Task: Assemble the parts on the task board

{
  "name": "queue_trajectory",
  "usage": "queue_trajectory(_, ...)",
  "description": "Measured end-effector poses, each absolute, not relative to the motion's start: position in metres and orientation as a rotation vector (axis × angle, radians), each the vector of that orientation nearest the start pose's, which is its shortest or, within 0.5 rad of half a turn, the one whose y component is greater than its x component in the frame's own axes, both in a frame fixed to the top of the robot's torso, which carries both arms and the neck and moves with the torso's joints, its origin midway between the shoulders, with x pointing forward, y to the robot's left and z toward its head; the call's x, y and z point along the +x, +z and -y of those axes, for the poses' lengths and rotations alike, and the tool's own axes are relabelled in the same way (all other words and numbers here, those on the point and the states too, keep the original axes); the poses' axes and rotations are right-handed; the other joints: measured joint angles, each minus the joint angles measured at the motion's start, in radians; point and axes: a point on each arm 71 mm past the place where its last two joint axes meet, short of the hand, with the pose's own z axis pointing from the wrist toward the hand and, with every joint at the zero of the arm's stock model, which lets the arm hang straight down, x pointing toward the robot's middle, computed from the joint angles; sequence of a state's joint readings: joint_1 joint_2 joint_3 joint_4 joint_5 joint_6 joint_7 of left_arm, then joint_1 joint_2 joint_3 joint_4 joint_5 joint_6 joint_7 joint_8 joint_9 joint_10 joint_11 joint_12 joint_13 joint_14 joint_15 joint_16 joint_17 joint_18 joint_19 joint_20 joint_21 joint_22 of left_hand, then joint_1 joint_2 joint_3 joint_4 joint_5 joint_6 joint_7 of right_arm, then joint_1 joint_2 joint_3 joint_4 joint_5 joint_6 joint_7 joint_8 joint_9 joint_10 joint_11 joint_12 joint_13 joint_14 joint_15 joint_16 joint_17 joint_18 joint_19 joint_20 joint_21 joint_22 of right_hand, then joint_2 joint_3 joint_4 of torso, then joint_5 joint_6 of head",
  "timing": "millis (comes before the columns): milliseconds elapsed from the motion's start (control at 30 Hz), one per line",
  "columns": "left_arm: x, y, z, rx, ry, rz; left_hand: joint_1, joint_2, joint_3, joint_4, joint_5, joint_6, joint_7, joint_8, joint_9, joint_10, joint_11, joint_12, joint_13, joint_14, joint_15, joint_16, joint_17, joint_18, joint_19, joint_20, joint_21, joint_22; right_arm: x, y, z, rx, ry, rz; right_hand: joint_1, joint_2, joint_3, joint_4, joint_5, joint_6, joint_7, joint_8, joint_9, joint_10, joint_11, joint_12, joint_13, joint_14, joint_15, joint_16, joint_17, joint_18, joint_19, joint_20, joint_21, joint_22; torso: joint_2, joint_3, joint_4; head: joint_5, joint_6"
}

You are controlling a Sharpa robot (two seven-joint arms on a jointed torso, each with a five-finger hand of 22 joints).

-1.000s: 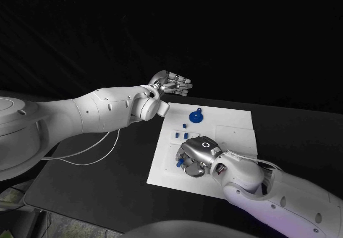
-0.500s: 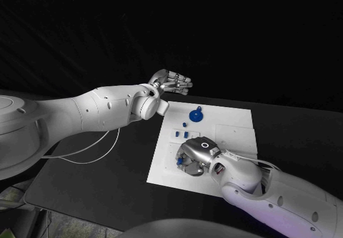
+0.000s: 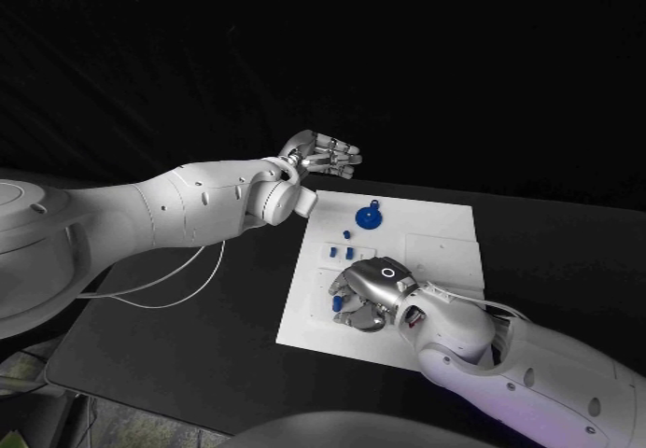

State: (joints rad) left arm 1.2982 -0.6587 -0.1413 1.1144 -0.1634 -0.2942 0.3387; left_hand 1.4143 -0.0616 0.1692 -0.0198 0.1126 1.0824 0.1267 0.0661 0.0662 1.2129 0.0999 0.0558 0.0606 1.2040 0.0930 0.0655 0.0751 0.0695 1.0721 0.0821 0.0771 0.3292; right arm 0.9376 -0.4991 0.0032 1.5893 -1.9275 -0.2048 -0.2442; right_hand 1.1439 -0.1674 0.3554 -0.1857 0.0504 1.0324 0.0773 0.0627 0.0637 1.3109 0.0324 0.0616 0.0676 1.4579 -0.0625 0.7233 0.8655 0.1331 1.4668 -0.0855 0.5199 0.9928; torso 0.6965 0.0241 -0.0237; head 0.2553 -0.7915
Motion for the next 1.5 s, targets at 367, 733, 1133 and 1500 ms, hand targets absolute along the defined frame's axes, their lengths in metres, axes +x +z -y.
queue_trajectory(367,0.565,-0.181,-0.241,-0.921,-1.246,-1.445,0.000,0.000,-0.002,0.002,-0.001,0.000,0.000,0.000,0.000,0.000,0.000,0.000,0.000,0.000,0.000,0.000,0.000,0.000,0.000,0.000,0.000,-0.003,0.381,-0.248,0.019,-0.538,0.836,-1.607,0.067,-0.017,-0.143,0.096,0.000,-0.054,-0.013,0.000,0.004,-0.013,0.002,0.005,0.007,0.004,0.003,0.001,-0.004,0.014,0.000,0.007,0.009,-0.016,-0.001,0.0001,-0.0006,-0.009,0.010)
queue_trajectory(733,0.564,-0.181,-0.251,-0.928,-1.228,-1.432,0.000,0.000,-0.002,0.002,-0.001,-0.011,-0.011,0.000,-0.001,-0.038,-0.009,0.000,0.000,0.000,0.000,0.000,0.000,0.000,0.000,0.000,0.000,-0.006,0.418,-0.201,0.079,-0.294,0.837,-1.566,0.043,0.036,-0.226,0.083,0.125,0.080,0.005,0.005,0.026,0.053,-0.039,0.274,0.236,0.000,-0.015,0.000,-0.010,0.018,-0.001,-0.010,-0.001,-0.029,-0.003,0.0002,-0.0025,-0.056,0.067)
queue_trajectory(1133,0.563,-0.180,-0.265,-0.940,-1.198,-1.403,0.000,0.000,-0.005,0.005,-0.001,-0.011,-0.011,0.000,-0.001,-0.046,-0.005,0.000,0.000,0.013,-0.002,0.000,0.004,0.000,0.006,-0.006,0.001,-0.007,0.451,-0.195,0.176,0.069,0.824,-1.762,0.022,0.099,-0.118,0.086,0.214,0.165,-0.027,0.001,0.127,-0.036,-0.077,0.779,0.828,0.007,-0.036,0.057,0.043,-0.026,0.002,-0.035,0.175,0.071,-0.012,0.0021,-0.0128,-0.136,0.094)
queue_trajectory(1500,0.557,-0.181,-0.274,-0.952,-1.194,-1.384,0.000,0.000,-0.027,0.015,-0.001,-0.020,-0.009,0.000,-0.001,-0.068,0.000,0.000,-0.001,0.013,-0.002,0.000,0.008,0.000,0.009,-0.009,0.004,-0.012,0.448,-0.210,0.239,0.317,0.661,-2.026,-0.028,0.049,-0.056,0.174,0.174,0.161,-0.038,0.001,0.268,0.040,-0.079,1.044,1.180,-0.001,-0.040,0.248,0.239,-0.026,0.001,-0.035,0.294,0.179,-0.017,0.0033,-0.0188,-0.196,0.082)
